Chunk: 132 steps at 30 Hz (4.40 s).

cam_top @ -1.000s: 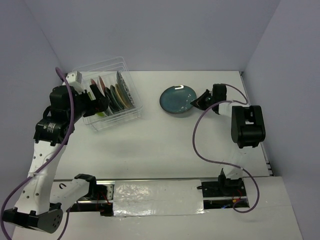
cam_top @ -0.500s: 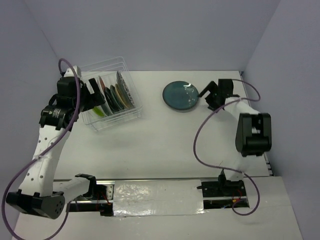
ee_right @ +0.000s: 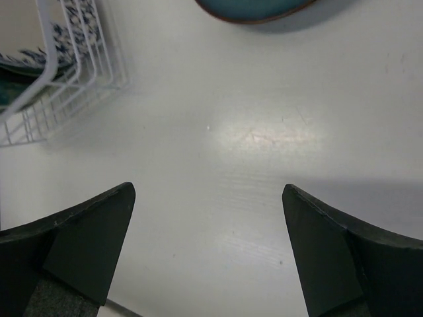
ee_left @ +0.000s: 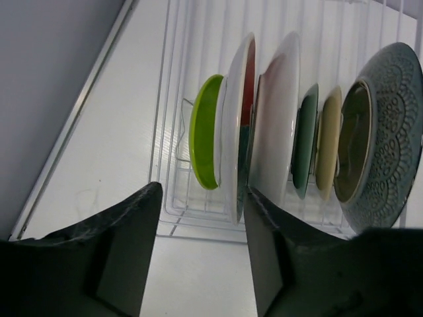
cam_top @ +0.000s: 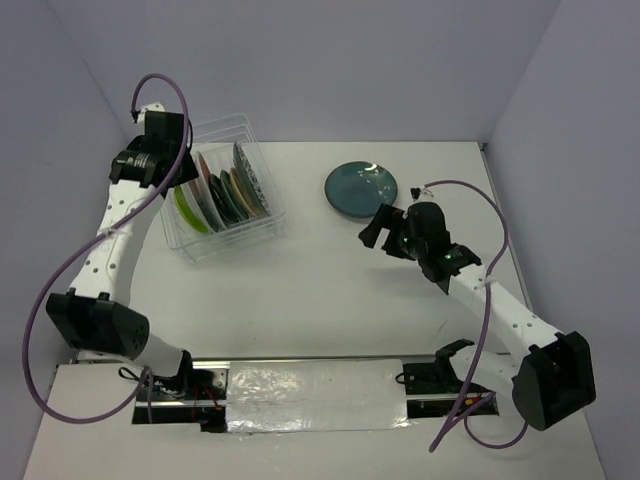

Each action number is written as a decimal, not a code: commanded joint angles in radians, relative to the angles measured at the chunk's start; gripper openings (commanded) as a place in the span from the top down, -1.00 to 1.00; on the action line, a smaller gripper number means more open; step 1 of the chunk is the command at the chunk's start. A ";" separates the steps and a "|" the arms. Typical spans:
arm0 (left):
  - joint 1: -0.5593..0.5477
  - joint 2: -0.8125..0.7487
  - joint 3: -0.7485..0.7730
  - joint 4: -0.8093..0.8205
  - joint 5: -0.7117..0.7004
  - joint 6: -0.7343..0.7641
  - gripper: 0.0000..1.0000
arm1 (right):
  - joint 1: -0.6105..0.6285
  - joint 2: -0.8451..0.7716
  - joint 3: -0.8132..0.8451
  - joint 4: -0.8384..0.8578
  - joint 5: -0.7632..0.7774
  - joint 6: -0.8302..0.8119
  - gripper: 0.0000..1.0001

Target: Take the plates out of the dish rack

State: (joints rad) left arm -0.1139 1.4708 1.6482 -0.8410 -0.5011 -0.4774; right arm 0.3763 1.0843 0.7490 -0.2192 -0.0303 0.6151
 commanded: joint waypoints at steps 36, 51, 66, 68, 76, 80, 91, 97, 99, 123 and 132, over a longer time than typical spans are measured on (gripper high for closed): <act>-0.036 0.313 0.234 -0.141 -0.186 -0.047 1.00 | 0.145 -0.072 -0.122 0.084 -0.069 -0.028 -0.99; -0.036 0.298 0.446 -0.294 -0.306 0.054 1.00 | 0.144 -0.073 -0.103 0.066 -0.069 -0.035 -1.00; -0.035 -0.035 0.480 -0.245 -0.246 0.118 1.00 | 0.144 -0.119 -0.085 0.139 -0.235 -0.034 -1.00; -0.035 -0.192 0.308 -0.122 -0.045 0.132 1.00 | 0.144 -0.196 -0.115 0.265 -0.364 -0.003 -1.00; -0.035 -0.694 -0.329 0.363 0.679 -0.098 1.00 | 0.150 -0.282 0.044 0.270 -0.458 0.055 -1.00; -0.035 -0.776 -0.499 0.567 0.863 -0.265 1.00 | 0.205 -0.224 0.198 0.115 -0.300 -0.030 -1.00; -0.035 -0.816 -0.688 0.898 1.075 -0.437 1.00 | 0.308 -0.104 0.233 0.023 -0.096 -0.127 -0.98; -0.035 -0.813 -0.743 0.988 1.101 -0.486 1.00 | 0.299 -0.063 0.201 0.119 -0.325 -0.121 -0.68; -0.035 -0.811 -0.768 1.011 1.093 -0.492 1.00 | 0.244 -0.075 0.158 0.264 -0.432 -0.027 -0.34; -0.035 -0.791 -0.567 0.250 0.562 -0.035 -0.99 | -0.439 0.520 0.352 0.313 -0.399 0.242 1.00; -0.035 -0.797 -0.550 0.215 0.576 0.034 -0.99 | -0.481 0.821 0.592 0.316 -0.557 0.164 1.00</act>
State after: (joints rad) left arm -0.1520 0.6788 1.0561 -0.6289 0.0902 -0.4942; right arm -0.1139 1.9232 1.2198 -0.0135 -0.4511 0.8085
